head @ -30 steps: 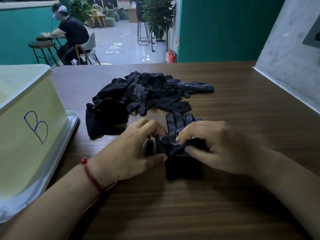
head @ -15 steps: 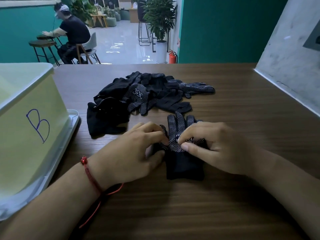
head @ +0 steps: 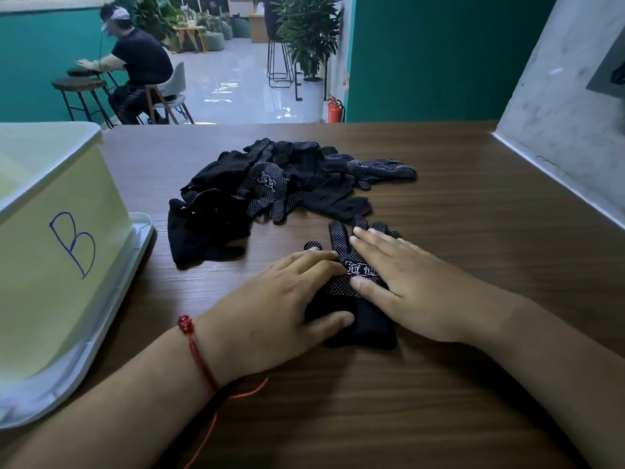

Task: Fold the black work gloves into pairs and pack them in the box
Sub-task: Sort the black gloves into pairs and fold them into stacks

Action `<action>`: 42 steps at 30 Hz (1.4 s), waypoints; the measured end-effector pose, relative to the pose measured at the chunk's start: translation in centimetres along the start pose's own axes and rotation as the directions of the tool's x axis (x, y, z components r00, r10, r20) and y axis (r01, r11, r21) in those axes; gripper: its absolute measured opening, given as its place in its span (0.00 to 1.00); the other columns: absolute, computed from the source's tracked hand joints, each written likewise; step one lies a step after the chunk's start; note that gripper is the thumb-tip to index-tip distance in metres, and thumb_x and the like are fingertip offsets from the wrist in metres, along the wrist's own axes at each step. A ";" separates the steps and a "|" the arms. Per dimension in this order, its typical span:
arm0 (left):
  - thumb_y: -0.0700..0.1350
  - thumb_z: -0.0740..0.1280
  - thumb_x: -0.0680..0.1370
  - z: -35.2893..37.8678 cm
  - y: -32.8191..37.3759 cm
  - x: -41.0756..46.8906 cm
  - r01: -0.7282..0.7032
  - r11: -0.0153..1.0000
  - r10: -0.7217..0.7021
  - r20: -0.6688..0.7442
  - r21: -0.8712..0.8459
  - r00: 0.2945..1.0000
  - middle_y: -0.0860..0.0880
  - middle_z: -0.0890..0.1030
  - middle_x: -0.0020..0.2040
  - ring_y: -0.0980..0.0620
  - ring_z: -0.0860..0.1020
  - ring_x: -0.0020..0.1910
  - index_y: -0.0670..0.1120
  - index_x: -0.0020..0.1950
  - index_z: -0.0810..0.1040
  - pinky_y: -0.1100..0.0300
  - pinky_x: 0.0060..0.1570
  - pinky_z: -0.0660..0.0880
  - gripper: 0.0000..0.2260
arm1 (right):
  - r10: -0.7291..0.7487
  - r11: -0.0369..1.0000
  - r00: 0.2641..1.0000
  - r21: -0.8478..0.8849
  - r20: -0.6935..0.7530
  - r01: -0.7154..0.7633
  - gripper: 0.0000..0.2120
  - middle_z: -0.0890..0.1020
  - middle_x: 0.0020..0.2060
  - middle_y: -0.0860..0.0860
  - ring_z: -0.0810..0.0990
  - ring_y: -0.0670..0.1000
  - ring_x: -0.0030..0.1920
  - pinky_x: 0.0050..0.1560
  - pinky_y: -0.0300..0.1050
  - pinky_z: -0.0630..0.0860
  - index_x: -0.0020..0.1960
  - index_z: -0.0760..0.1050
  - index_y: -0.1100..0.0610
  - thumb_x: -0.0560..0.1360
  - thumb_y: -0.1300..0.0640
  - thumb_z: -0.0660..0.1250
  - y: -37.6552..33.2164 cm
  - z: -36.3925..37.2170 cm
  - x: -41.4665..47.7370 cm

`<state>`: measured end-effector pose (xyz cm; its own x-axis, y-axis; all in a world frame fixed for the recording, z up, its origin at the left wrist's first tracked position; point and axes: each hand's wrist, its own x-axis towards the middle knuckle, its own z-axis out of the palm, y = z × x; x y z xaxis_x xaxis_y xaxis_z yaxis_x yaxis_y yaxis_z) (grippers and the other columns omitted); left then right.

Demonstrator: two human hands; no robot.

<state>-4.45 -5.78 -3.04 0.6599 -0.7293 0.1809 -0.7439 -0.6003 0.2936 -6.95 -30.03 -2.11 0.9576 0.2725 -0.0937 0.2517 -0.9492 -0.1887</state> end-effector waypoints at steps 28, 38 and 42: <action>0.67 0.67 0.77 -2.0 -0.7 0.1 0.201 0.951 -0.220 -0.059 -0.236 0.974 0.61 0.66 0.77 0.68 0.64 0.73 0.55 0.84 0.59 0.73 0.72 0.58 0.39 | -0.104 0.994 0.988 -0.030 0.111 0.108 0.42 0.36 0.85 0.40 0.31 0.39 0.83 0.84 0.47 0.34 0.86 0.40 0.39 0.78 0.24 0.44 1.6 -0.8 1.5; 0.46 0.74 0.77 -5.1 -8.3 -0.5 0.502 0.865 -0.463 -0.348 0.024 0.815 0.44 0.80 0.55 0.39 0.78 0.57 0.46 0.57 0.83 0.52 0.57 0.72 0.10 | -0.059 0.997 0.988 -0.033 0.144 0.064 0.43 0.34 0.84 0.38 0.29 0.37 0.81 0.83 0.45 0.32 0.86 0.39 0.37 0.76 0.23 0.44 2.6 -1.4 0.8; 0.52 0.73 0.78 -5.3 -8.4 -0.6 0.628 0.771 -0.590 -0.253 0.105 0.767 0.43 0.77 0.59 0.39 0.75 0.62 0.48 0.61 0.80 0.51 0.58 0.69 0.15 | -0.054 0.997 0.992 -0.041 0.113 0.059 0.42 0.35 0.85 0.39 0.29 0.38 0.82 0.84 0.47 0.33 0.86 0.39 0.38 0.76 0.23 0.43 2.2 -1.2 0.7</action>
<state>1.99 1.46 -0.66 0.9714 -0.1222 0.2035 -0.1708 -0.9552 0.2416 -5.55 -32.09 -1.39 0.9206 0.3392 -0.1934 0.3130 -0.9372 -0.1538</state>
